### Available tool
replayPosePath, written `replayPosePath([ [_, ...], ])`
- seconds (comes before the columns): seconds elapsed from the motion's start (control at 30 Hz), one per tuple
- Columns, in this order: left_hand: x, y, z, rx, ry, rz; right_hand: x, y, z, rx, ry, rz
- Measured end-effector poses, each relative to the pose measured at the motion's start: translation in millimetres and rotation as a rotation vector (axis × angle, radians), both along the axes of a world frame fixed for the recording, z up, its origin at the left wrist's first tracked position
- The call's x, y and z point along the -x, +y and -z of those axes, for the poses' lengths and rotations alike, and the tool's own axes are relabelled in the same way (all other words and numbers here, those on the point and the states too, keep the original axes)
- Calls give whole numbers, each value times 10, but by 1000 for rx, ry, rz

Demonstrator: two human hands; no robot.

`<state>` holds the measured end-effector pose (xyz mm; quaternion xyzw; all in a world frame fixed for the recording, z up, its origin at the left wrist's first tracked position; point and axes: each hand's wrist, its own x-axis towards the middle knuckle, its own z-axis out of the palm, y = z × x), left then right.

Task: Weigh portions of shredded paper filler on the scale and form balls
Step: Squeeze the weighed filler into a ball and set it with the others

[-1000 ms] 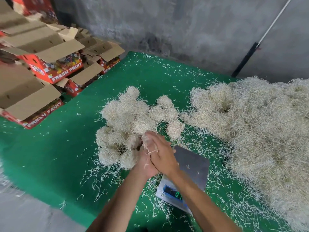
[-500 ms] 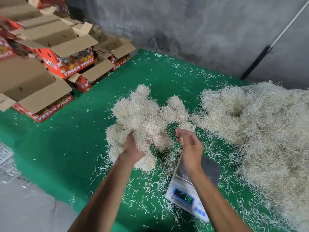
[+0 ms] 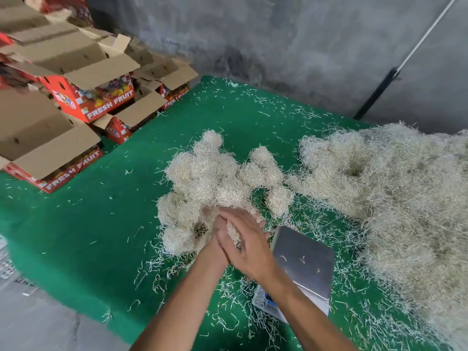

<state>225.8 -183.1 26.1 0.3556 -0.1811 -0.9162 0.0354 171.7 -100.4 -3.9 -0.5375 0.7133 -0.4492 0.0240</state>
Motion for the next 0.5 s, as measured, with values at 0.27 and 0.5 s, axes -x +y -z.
replayPosePath([
  [0.27,99,-168,163,-1,-46,-18,23,234,165,-78,-57,88],
  [0.5,-19,-37,438,-225,119,99,442,-387,44,-271,-53,202],
])
